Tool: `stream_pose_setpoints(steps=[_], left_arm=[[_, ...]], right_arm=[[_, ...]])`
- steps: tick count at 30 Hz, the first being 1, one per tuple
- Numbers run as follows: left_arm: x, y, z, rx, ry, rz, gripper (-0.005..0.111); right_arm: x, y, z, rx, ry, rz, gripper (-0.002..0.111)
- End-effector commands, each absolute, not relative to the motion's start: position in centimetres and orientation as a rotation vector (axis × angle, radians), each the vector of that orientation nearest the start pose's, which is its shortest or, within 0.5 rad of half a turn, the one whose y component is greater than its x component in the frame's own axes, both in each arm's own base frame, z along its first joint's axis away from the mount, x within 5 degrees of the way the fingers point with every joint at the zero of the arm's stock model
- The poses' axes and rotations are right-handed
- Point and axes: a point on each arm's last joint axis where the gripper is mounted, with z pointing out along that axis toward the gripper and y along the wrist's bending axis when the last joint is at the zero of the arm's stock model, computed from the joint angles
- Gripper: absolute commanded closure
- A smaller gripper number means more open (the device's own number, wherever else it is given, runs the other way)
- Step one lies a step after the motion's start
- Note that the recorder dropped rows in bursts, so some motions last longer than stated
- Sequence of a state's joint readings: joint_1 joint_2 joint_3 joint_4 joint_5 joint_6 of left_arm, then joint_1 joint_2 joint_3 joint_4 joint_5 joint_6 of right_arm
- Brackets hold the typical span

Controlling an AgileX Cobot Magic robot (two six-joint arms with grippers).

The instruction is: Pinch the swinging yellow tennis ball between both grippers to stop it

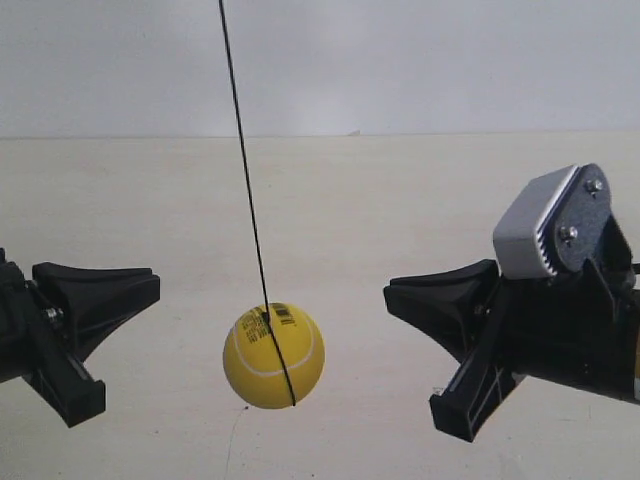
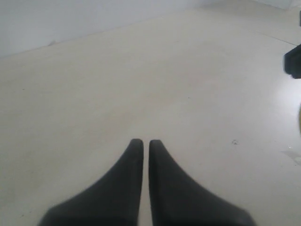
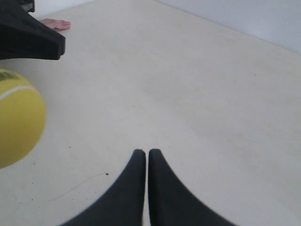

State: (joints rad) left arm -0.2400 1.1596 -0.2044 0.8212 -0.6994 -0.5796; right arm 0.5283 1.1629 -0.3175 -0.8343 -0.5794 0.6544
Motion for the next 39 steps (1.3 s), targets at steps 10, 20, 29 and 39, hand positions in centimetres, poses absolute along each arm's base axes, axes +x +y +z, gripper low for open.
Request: stream_pose_setpoints(steps=[10, 20, 29, 39], left_arm=[[14.8, -5.5, 22.1, 0.303, 1.803, -0.396, 0.102], [11.8, -4.6, 25.6, 0.226, 1.583, -0.445, 0.102], [7.3, -3.3, 28.5, 0.186, 1.314, -0.453, 0.102], [2.4, -2.0, 30.1, 0.182, 1.019, -0.452, 0.102]], right_arm=[[12.2, 8.7, 26.6, -0.597, 1.664, 0.488, 0.108], [9.2, 6.4, 29.3, -0.509, 1.489, 0.471, 0.108], [6.7, 5.0, 30.9, -0.454, 1.331, 0.506, 0.108], [4.6, 3.7, 31.8, -0.406, 1.216, 0.54, 0.108]])
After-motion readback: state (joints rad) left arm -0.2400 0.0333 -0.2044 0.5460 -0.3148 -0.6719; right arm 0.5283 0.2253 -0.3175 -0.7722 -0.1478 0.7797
